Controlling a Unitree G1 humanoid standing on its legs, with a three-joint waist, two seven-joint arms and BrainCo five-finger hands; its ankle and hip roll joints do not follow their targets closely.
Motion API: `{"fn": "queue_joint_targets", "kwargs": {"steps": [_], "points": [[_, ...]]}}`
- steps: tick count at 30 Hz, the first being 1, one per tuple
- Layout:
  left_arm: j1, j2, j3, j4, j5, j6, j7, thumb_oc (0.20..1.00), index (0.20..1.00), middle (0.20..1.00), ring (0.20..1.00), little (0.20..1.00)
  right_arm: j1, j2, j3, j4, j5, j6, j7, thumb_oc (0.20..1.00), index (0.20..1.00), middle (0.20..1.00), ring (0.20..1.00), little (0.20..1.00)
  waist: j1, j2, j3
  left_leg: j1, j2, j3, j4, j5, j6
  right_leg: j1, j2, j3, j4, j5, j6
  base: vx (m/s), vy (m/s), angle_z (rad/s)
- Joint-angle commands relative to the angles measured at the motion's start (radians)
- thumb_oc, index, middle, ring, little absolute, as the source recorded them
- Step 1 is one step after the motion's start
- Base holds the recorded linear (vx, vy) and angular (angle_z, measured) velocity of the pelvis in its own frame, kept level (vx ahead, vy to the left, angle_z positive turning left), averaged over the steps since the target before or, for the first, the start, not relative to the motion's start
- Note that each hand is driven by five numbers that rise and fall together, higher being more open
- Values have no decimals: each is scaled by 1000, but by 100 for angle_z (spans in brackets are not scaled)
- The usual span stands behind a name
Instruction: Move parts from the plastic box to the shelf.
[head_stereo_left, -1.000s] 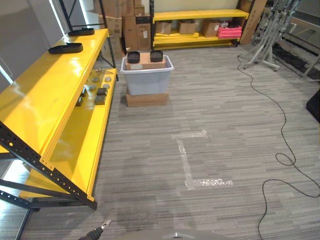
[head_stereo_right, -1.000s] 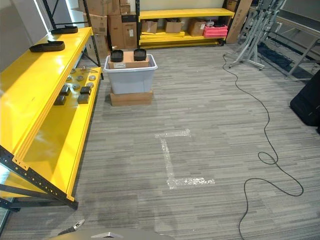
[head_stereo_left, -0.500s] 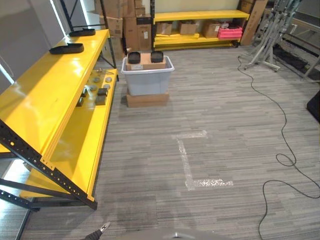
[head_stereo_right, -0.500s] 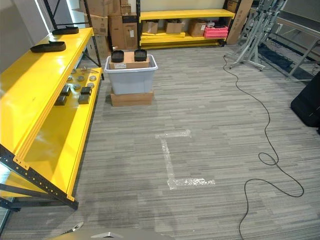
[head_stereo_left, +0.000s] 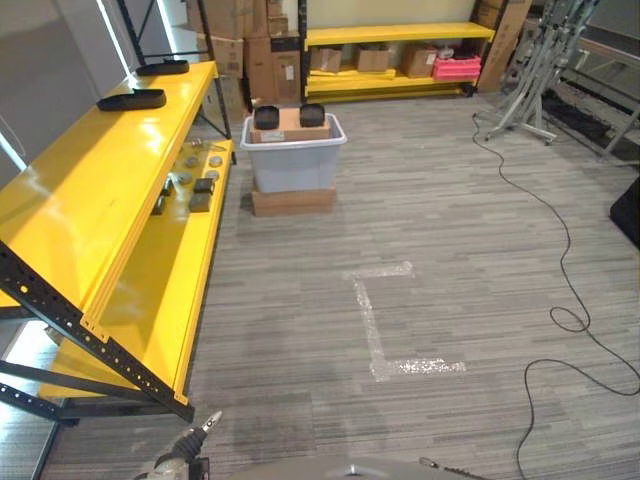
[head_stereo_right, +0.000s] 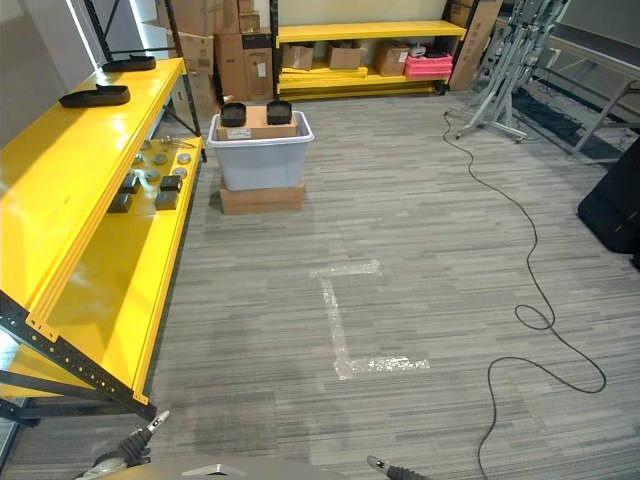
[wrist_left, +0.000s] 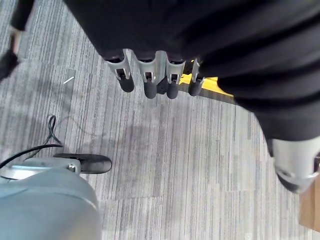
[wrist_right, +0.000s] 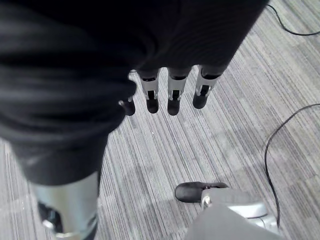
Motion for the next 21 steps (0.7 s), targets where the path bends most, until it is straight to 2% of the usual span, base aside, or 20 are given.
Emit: {"fn": "queue_joint_targets", "kwargs": {"steps": [1, 7, 10, 12, 14, 15, 16, 19, 21], "points": [[-61, -2, 33, 47, 13, 3, 25, 1000, 1000, 1000, 1000, 1000, -19, -1, 29, 43, -5, 18, 28, 1000, 1000, 1000, 1000, 1000, 12, -38, 1, -12, -57, -50, 20, -55, 13, 15, -57, 20, -43, 72, 111, 36, 70, 0], [-47, 0, 37, 90, 42, 8, 23, 1000, 1000, 1000, 1000, 1000, 4, 28, 40, 34, -8, 10, 12, 1000, 1000, 1000, 1000, 1000, -6, -32, 16, -22, -72, -40, 49, -71, 36, -20, -78, 47, 22, 66, 120, 45, 125, -9], [-46, 10, 37, 85, 19, 10, 8, 1000, 1000, 1000, 1000, 1000, 5, 28, 34, 20, 4, 2, 12, 1000, 1000, 1000, 1000, 1000, -14, -29, 33, -43, -85, -39, 72, -84, 62, -61, -86, 72, 107, 69, 129, 6, 123, -15], [-43, 20, 42, 72, 11, 11, -3, 1000, 1000, 1000, 1000, 1000, 5, 31, 31, 9, 11, -6, 16, 1000, 1000, 1000, 1000, 1000, -18, -18, 56, -54, -91, -29, 87, -93, 85, -148, -98, 67, 269, 108, 149, -29, 144, -18], [-41, 22, 39, 67, -2, 12, -3, 1000, 1000, 1000, 1000, 1000, 5, 31, 30, 2, 12, -9, 22, 1000, 1000, 1000, 1000, 1000, -20, -8, 72, -60, -89, -29, 96, -98, 96, -212, -106, 64, 374, 139, 154, -16, 124, -37], [-35, 25, 33, 64, -22, 14, -6, 1000, 1000, 1000, 1000, 1000, 9, 29, 30, -2, -9, -19, 31, 1000, 1000, 1000, 1000, 1000, -24, -2, 95, -59, -93, -30, 109, -107, 104, -288, -119, 48, 438, 191, 158, 43, 91, -43], [-34, 25, 34, 64, -16, 17, -8, 1000, 1000, 1000, 1000, 1000, 12, 30, 30, 0, -18, -22, 38, 1000, 1000, 1000, 1000, 1000, -27, -6, 102, -57, -99, -31, 115, -115, 104, -309, -123, 39, 428, 211, 164, 199, 20, -22], [-28, 29, 36, 77, 11, 16, -27, 1000, 1000, 1000, 1000, 1000, 20, 28, 28, 20, -29, -42, 68, 1000, 1000, 1000, 1000, 1000, -46, -52, 120, -18, -139, -46, 150, -181, 96, -324, -137, 18, 207, 282, 200, 343, -123, -3], [-26, 24, 27, 83, 16, 11, -28, 1000, 1000, 1000, 1000, 1000, 23, 29, 24, 27, -34, -45, 75, 1000, 1000, 1000, 1000, 1000, -54, -68, 123, 12, -151, -57, 152, -209, 93, -318, -146, 21, 96, 317, 213, 332, -117, 9]]}}
